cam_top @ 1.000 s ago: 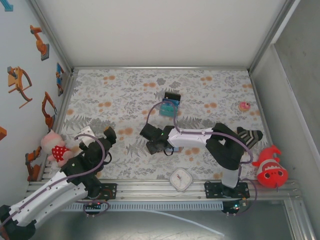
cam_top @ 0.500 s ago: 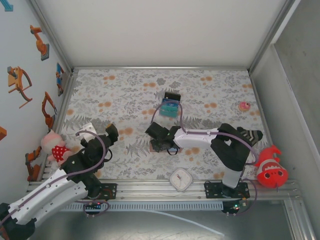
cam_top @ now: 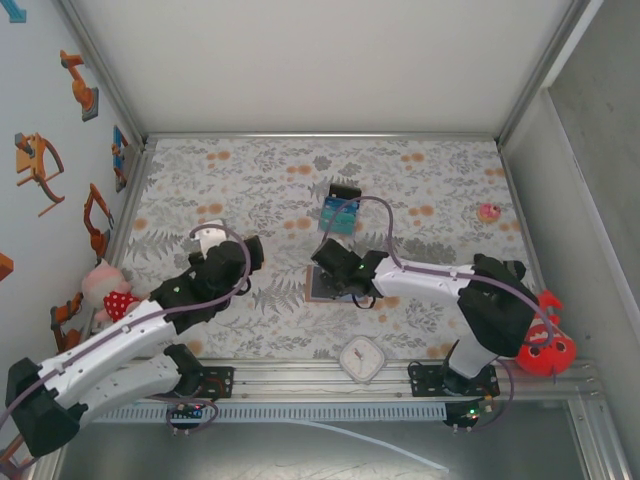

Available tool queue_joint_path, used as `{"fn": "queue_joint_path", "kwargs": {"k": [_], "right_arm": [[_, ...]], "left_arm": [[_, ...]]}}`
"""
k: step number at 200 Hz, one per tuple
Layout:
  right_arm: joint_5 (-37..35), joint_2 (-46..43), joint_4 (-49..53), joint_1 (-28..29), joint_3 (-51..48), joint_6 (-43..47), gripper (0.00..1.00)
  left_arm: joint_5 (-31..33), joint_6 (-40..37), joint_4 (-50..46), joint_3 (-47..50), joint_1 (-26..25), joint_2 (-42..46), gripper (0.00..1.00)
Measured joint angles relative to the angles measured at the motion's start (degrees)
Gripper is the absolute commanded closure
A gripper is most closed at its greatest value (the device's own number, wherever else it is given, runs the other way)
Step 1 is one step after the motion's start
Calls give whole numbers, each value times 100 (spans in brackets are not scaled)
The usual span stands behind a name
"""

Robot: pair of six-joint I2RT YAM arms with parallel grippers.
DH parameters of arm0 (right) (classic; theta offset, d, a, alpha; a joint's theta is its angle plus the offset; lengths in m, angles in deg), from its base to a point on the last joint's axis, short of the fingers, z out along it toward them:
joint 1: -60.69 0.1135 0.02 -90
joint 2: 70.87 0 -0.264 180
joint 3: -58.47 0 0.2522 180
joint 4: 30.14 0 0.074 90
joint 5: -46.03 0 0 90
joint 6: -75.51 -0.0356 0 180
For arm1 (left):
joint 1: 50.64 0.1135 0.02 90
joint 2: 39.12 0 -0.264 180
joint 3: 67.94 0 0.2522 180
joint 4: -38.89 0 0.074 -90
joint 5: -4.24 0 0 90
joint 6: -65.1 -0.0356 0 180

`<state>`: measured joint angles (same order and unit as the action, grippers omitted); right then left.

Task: Take the credit cards out of the card holder

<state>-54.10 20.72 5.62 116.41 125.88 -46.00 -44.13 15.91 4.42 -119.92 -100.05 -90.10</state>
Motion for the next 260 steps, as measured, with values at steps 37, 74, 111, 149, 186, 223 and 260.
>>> {"fn": "queue_joint_path", "kwargs": {"k": [37,74,111,149,186,223,260], "right_arm": [[-120,-240,24,-216,-404,-70,65],[-125,-592,37,-501,-754,-170,63],[59,-859,20,-979,-1010,-225,63],[227,-1394,81,-1325,-1047,-284,67],[369,-1985,85,-1414,-1045,-376,70],[828,-1976,-122,-1414,-1045,-544,74],[1388,-1471,-494,-1414,-1045,-763,78]], "left_arm": [[-566,-238,273,-157,0,-684,3],[-1189,-411,555,-271,0,-1344,1],[-1836,-503,879,-293,-28,-2090,5],[-2105,-549,1019,-402,-328,-2850,16],[-2284,-527,1266,-503,-551,-3477,24],[-2514,-494,1554,-518,-621,-3947,35],[-2706,-417,1768,-588,-651,-4234,45]]}}
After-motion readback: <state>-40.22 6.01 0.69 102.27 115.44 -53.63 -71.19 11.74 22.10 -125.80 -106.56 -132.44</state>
